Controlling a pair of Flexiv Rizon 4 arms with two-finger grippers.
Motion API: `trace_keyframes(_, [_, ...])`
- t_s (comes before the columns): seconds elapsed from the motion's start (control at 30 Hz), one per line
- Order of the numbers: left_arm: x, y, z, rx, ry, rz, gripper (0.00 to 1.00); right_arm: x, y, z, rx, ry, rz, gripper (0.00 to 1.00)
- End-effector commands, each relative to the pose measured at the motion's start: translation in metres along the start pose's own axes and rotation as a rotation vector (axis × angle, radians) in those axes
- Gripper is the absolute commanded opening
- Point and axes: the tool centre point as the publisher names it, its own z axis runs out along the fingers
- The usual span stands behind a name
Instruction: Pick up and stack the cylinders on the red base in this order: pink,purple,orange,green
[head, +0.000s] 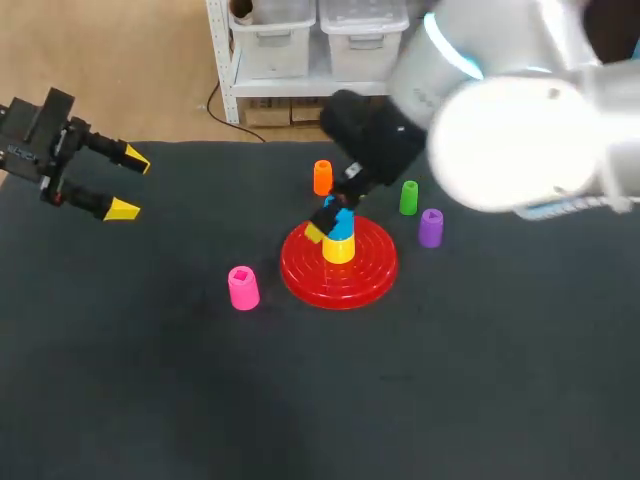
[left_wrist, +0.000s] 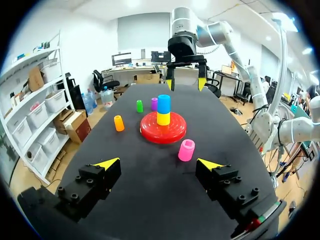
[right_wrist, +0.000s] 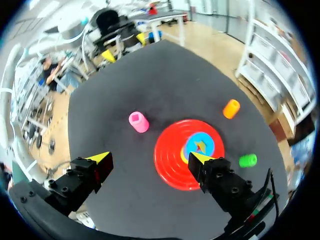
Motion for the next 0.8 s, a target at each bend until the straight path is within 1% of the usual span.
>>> trace_keyframes(0.03, [0.001,0.0,0.0,-0.001,-0.001,0.002,1.0,-0.023,0.0,0.021,-0.096,0.446,-0.252,1.0])
trace_keyframes(0.17, [0.001,0.0,0.0,-0.001,-0.001,0.002,1.0,-0.032,0.006,0.036,-0.056,0.496,-0.296,1.0])
trace_keyframes(0.2, [0.001,0.0,0.0,-0.001,-0.001,0.002,1.0,-0.036,0.007,0.039,-0.045,0.487,-0.305,1.0])
trace_keyframes(0.27, [0.001,0.0,0.0,-0.001,-0.001,0.002,1.0,-0.042,0.009,0.05,-0.023,0.507,-0.333,1.0])
trace_keyframes(0.4, [0.001,0.0,0.0,-0.001,-0.001,0.002,1.0,-0.049,0.013,0.067,0.013,0.508,-0.353,1.0])
trace_keyframes(0.43, [0.001,0.0,0.0,-0.001,-0.001,0.002,1.0,-0.049,0.015,0.071,0.013,0.507,-0.353,1.0])
trace_keyframes(0.5, [0.001,0.0,0.0,-0.001,-0.001,0.002,1.0,-0.046,0.016,0.078,0.055,0.51,-0.369,1.0])
trace_keyframes(0.53, [0.001,0.0,0.0,-0.001,-0.001,0.002,1.0,-0.044,0.017,0.082,0.062,0.506,-0.362,1.0])
trace_keyframes(0.63, [0.001,0.0,0.0,-0.001,-0.001,0.002,1.0,-0.04,0.018,0.089,0.126,0.488,-0.367,1.0])
trace_keyframes(0.8, [0.001,0.0,0.0,-0.001,-0.001,0.002,1.0,-0.031,0.016,0.095,0.136,0.445,-0.309,1.0])
